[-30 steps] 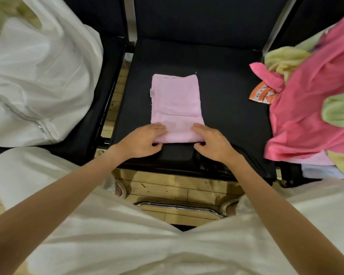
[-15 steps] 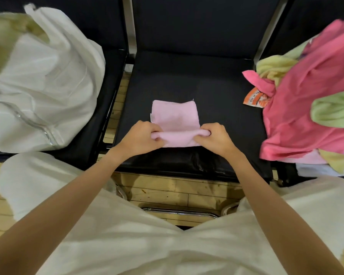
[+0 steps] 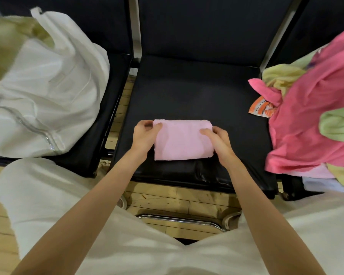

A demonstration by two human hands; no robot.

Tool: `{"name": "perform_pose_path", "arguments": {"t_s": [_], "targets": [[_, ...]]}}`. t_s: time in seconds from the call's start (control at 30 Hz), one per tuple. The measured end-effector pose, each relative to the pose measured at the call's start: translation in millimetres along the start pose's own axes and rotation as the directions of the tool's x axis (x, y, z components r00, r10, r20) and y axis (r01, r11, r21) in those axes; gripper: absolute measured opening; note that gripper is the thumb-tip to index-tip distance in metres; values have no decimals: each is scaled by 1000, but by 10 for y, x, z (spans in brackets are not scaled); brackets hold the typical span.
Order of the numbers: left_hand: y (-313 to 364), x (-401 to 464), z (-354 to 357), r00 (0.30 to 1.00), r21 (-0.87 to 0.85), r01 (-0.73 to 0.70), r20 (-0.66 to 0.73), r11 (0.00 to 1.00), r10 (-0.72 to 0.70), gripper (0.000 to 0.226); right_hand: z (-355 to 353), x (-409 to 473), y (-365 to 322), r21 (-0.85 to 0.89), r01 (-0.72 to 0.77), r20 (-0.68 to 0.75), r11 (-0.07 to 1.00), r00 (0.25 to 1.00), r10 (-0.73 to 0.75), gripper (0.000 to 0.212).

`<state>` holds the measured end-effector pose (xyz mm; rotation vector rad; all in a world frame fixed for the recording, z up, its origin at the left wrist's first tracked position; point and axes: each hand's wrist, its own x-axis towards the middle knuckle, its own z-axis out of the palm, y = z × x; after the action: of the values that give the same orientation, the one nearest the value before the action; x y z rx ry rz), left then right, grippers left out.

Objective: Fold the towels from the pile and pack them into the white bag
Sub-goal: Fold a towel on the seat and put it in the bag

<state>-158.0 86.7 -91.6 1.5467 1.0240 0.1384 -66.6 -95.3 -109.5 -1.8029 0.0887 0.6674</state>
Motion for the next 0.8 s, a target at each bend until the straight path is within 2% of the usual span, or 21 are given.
{"name": "perform_pose_path", "arguments": {"t_s": [0.07,0.2,0.33,0.5,0.57,0.7,0.8], "targets": [[-31,27,35,999,-18,44,24,999,-43,49,47,51,0,-101,27,5,995,1000,-27,31],[-136,88,68,1000,68,17,5,998,-17,58,115,154,81,-285,74,7,956,997,-75,38],[-225,93,76,998,223,-47,-41,974,57,51,173,180,148,-386,105,-21,916,992,-122,37],[-360,120,52,988,485,-124,-22,866,154,34,271,171,181,-501,46,-141,864,981,-134,37],[-340,132,68,993,572,-101,9,814,117,30,291,171,175,-530,4,-154,848,983,-101,32],[-213,122,124,1000,696,2,19,718,-22,41,280,162,122,-532,-89,-148,842,989,10,26],[-169,87,148,998,707,43,1,706,-62,42,320,101,103,-528,-105,-176,843,984,12,25]]}}
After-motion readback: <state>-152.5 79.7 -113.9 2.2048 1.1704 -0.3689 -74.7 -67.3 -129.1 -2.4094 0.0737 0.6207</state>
